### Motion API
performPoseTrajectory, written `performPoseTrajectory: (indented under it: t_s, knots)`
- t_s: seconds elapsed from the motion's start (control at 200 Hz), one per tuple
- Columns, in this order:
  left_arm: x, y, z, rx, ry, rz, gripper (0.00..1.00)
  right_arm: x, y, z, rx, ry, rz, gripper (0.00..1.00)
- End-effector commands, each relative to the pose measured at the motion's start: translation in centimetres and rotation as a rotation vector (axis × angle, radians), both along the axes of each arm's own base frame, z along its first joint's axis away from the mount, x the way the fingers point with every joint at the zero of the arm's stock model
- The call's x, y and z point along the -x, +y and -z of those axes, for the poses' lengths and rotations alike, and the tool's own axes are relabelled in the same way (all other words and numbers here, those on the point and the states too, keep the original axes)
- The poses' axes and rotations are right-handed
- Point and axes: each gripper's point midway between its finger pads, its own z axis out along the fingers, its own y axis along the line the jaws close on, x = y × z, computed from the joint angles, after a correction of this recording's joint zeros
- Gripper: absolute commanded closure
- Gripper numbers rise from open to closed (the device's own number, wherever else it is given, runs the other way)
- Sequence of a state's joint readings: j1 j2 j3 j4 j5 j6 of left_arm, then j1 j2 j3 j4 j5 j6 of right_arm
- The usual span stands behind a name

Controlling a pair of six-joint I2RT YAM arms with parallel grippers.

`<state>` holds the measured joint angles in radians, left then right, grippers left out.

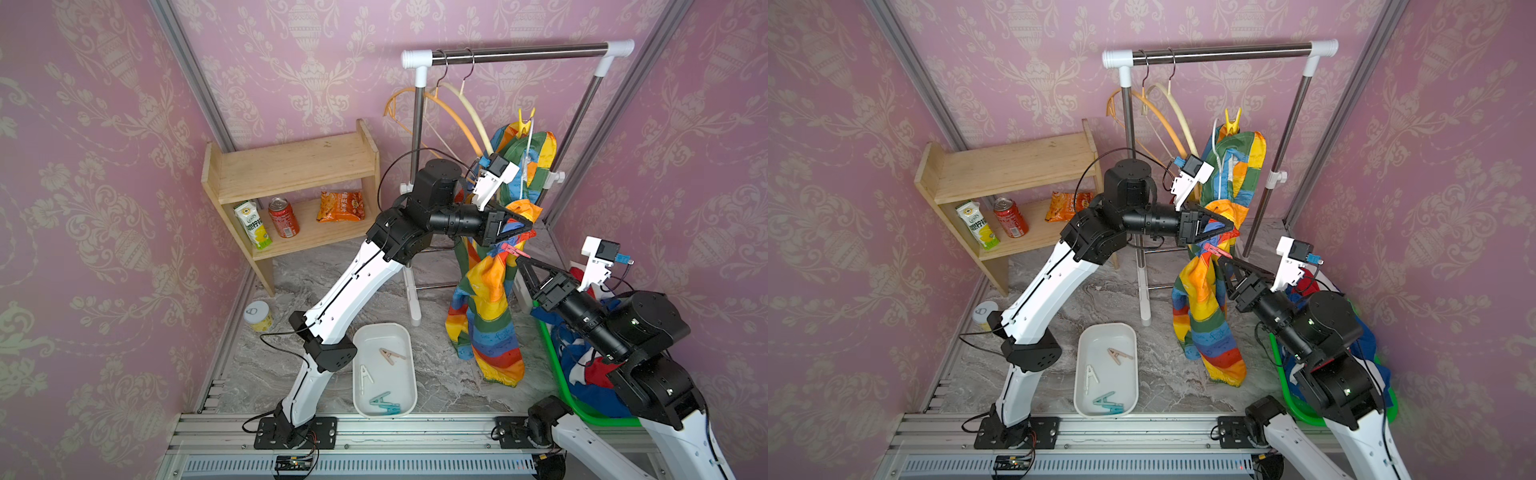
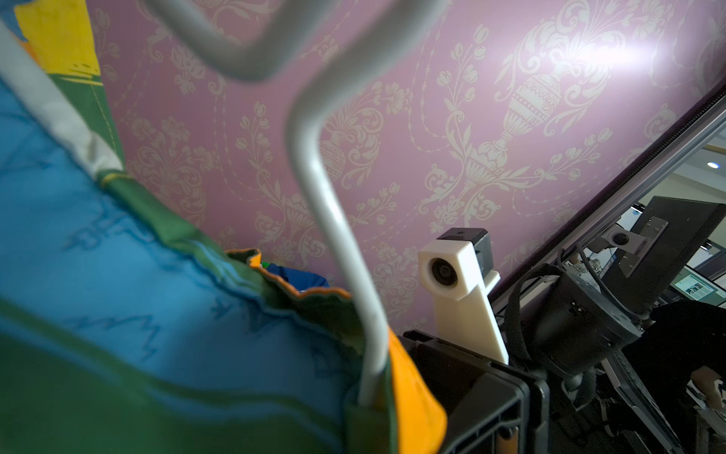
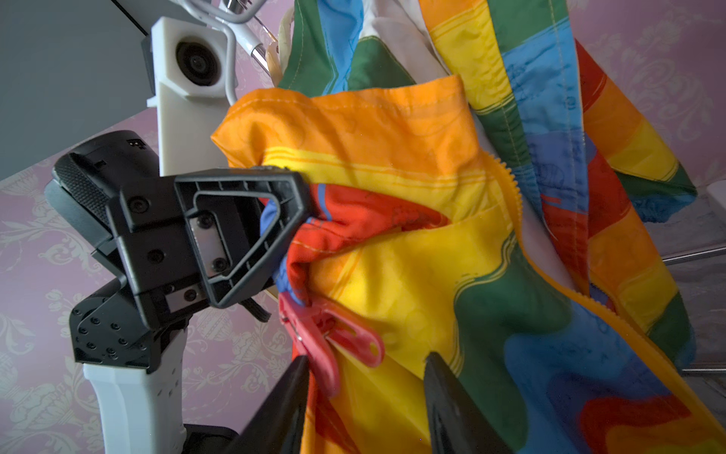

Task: Remove the clothespins securing jackets to the hanger
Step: Remove the clothespin from the hanger.

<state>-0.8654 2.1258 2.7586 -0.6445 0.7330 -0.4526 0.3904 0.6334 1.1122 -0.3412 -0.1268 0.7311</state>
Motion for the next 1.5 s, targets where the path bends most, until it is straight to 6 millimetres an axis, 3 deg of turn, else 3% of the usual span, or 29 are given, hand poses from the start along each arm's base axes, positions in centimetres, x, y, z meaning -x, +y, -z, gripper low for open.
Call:
performPoseTrajectory:
  t_s: [0.0,0.18,0.37,0.816,1.256,1.496]
  knots:
    - [2.9,2.8,-6.1,0.148,-0.185,0.055,1.0,0.0,0.8,-1.0,-0.054,-0.004,-0.054,0.52]
    - [3.0,3.1,-6.5,0.162,-0.191,0.079,1.0,0.8,1.7,-2.2,-0.141,-0.016,-0.13,0.52]
    - [3.1,3.0,-6.5,0.173,-0.195,0.098,1.0,1.0,1.0,-2.0,-0.168,-0.021,-0.101,0.63]
    - [3.4,3.0,-6.5,0.179,-0.182,0.132,1.0,0.6,1.5,-2.9,-0.131,-0.041,-0.114,0.71]
    - [3.4,2.8,-6.3,0.176,-0.174,0.139,1.0,0.4,2.1,-4.4,-0.1,-0.107,-0.14,0.65]
    - [3.2,2.9,-6.3,0.176,-0.175,0.133,1.0,0.7,1.6,-4.2,-0.08,-0.11,-0.119,0.74]
